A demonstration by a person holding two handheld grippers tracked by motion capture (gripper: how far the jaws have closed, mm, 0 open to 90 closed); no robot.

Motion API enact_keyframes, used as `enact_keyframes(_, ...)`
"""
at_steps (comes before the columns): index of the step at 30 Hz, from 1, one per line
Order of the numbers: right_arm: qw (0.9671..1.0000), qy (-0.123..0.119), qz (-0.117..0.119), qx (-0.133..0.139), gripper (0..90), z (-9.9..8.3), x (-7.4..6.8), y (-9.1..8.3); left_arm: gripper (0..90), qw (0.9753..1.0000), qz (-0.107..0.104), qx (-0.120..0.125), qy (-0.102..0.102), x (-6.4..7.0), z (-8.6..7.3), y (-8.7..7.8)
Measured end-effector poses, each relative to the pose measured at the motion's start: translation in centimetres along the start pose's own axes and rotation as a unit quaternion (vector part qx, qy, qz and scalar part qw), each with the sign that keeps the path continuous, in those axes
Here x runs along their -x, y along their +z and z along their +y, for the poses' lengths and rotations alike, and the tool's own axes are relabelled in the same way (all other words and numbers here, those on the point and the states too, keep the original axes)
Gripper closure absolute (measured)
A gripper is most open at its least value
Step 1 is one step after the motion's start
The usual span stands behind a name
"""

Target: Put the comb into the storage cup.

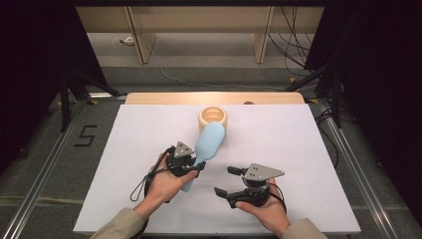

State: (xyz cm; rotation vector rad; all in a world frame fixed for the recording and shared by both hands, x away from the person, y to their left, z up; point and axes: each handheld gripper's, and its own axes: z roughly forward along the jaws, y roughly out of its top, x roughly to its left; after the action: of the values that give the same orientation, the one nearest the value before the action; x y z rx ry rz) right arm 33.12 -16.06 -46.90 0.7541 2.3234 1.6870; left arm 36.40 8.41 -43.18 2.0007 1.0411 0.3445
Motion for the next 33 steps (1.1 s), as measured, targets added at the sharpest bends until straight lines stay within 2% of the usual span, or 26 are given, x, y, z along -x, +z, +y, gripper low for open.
enact_keyframes(24, 0.9996, 0.018, 0.022, -0.008, 16.1, -0.1, -0.6, 1.9, 69.4, 1.0, -0.001, 0.004, 0.0, 0.4, 0.1, 0.4)
enact_keyframes(33, 0.9994, 0.017, 0.029, -0.012, 16.1, -0.1, -0.9, 2.6, 69.4, 0.9999, -0.003, 0.01, -0.001, 0.6, 0.3, 0.5)
